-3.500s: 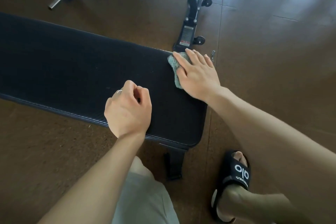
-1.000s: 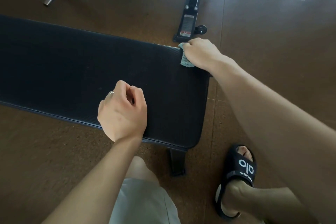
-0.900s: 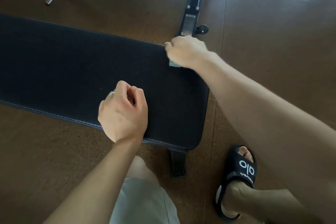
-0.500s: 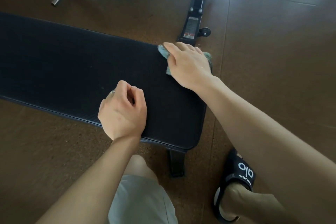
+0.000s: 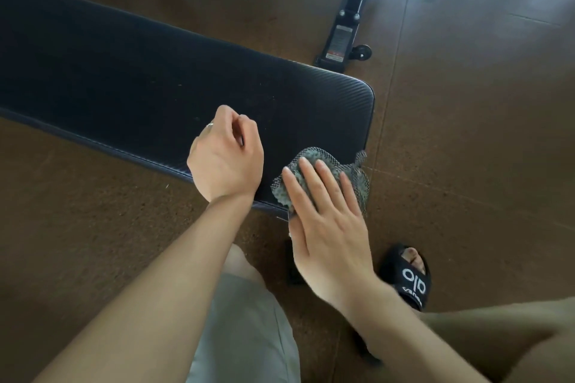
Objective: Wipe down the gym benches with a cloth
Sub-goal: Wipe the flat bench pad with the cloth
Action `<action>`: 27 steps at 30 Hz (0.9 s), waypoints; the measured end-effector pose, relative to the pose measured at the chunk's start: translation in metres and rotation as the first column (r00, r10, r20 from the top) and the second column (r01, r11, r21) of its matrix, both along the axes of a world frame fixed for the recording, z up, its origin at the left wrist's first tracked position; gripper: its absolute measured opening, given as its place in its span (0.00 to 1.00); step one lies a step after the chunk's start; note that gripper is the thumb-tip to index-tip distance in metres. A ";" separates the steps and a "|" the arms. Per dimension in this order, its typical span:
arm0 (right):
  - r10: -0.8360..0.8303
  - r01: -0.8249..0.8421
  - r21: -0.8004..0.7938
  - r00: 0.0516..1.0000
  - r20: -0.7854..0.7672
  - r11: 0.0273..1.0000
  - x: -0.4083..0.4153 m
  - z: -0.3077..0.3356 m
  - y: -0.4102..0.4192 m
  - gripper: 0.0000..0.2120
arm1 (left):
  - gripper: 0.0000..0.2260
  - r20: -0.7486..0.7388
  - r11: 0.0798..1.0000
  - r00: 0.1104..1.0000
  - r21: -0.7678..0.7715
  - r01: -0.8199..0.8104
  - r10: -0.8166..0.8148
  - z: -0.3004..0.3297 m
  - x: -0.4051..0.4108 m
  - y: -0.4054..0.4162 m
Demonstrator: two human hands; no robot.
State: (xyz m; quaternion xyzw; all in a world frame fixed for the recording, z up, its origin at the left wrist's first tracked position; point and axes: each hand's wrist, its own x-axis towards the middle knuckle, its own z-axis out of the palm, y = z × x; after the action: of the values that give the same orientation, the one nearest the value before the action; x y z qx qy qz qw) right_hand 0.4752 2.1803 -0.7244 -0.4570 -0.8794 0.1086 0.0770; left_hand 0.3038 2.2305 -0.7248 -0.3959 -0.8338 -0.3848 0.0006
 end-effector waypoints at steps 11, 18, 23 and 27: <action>0.298 -0.313 0.050 0.934 0.195 0.948 0.031 0.010 0.036 0.31 | 0.11 -0.048 0.996 0.995 0.003 0.086 -0.086 0.006 -0.096 -0.009; 0.453 -0.517 0.168 0.837 0.308 0.840 -0.012 0.011 0.053 0.30 | 0.12 -0.143 0.999 0.989 -0.035 0.027 -0.032 -0.010 -0.103 -0.009; 0.466 -0.519 0.222 0.848 0.253 0.825 -0.083 0.006 0.058 0.29 | 0.12 -0.137 0.999 0.990 -0.037 0.037 -0.041 -0.009 -0.102 -0.009; 0.442 -0.489 0.148 0.856 0.268 0.859 -0.056 0.012 0.047 0.31 | 0.12 -0.124 0.999 0.991 -0.033 0.040 -0.044 -0.009 -0.104 -0.011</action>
State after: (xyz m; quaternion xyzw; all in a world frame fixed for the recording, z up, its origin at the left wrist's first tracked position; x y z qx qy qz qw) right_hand 0.4188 2.2274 -0.7123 -0.2280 -0.9734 -0.0218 -0.0036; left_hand 0.1999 2.2191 -0.7335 -0.4368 -0.8293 -0.3464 0.0385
